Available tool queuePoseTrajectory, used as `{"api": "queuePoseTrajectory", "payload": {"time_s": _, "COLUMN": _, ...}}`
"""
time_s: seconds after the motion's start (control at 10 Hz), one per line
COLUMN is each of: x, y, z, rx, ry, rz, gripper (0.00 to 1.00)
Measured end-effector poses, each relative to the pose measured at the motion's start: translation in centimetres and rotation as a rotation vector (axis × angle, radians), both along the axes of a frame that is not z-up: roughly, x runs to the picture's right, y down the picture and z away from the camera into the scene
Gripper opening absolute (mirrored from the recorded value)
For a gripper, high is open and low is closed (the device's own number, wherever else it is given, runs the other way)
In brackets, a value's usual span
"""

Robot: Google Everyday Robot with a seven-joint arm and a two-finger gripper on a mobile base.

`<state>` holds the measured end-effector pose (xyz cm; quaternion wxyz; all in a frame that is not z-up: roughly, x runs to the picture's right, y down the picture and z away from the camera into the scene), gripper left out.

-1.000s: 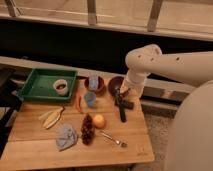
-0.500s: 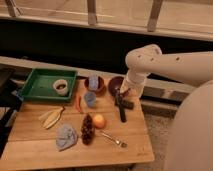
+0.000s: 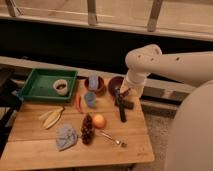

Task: Place towel in plastic cup

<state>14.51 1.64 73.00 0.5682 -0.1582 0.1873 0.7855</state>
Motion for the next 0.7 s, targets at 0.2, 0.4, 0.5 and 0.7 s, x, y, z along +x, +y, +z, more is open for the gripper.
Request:
{"api": "queuePoseTrajectory", "payload": {"time_s": 0.2, "x": 0.1, "y": 0.0, "z": 0.0, "rx": 0.003, "ry": -0.002, "rz": -0.003, "gripper": 0.63}}
{"api": "queuePoseTrajectory", "payload": {"time_s": 0.4, "x": -0.9, "y": 0.2, "z": 0.5, "rx": -0.013, "ry": -0.008, "rz": -0.051, "gripper": 0.63}}
{"api": "queuePoseTrajectory", "payload": {"time_s": 0.5, "x": -2.1, "y": 0.3, "z": 0.8, "rx": -0.019, "ry": -0.022, "rz": -0.076, "gripper": 0.63}}
{"api": "queuePoseTrajectory", "payload": {"time_s": 0.7, "x": -5.6, "y": 1.3, "z": 1.5, "rx": -0.047, "ry": -0.067, "rz": -0.145, "gripper": 0.63}}
